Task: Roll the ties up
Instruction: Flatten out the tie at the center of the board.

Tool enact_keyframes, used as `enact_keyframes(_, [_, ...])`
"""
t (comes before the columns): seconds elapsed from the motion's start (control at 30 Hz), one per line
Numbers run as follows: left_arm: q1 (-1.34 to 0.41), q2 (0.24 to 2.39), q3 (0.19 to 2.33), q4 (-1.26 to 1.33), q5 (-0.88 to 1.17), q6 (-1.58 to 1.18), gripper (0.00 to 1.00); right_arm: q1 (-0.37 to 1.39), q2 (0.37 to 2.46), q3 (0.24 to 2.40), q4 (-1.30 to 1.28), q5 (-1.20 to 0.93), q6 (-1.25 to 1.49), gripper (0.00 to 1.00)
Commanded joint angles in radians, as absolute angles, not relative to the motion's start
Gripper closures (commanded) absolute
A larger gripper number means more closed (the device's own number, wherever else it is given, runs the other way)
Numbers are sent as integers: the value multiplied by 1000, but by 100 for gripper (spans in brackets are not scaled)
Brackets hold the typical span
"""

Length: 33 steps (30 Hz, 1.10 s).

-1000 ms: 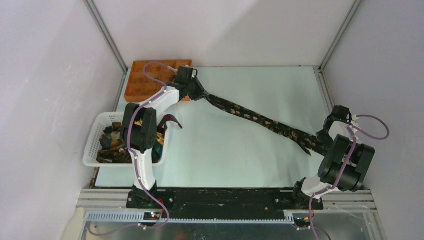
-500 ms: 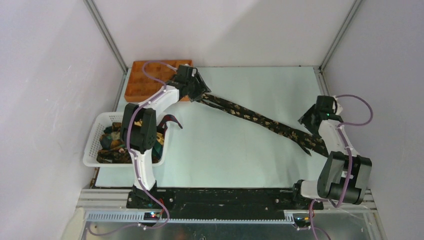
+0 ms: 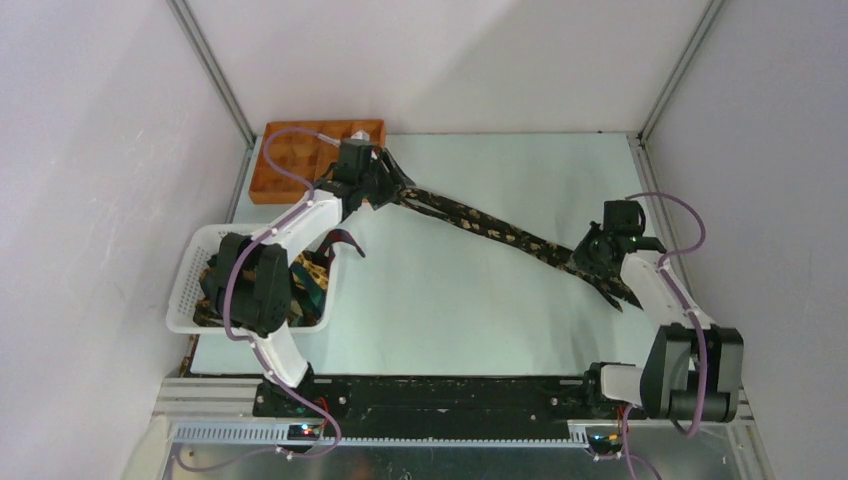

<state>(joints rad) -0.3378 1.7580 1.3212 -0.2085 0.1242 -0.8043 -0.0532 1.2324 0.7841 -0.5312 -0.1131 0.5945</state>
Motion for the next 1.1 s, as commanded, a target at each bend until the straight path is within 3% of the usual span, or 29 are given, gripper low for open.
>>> enact_keyframes(0.0, [-355, 1693, 1282, -134, 115, -804, 35, -74, 1339, 798, -486, -173, 585, 100])
enact_keyframes(0.8, [-361, 1765, 1293, -119, 155, -811, 39, -189, 1674, 1009, -489, 71, 549, 100])
enact_keyframes(1.07, [-361, 1756, 1292, -122, 147, -800, 38, -182, 1612, 1032, -516, 103, 563, 100])
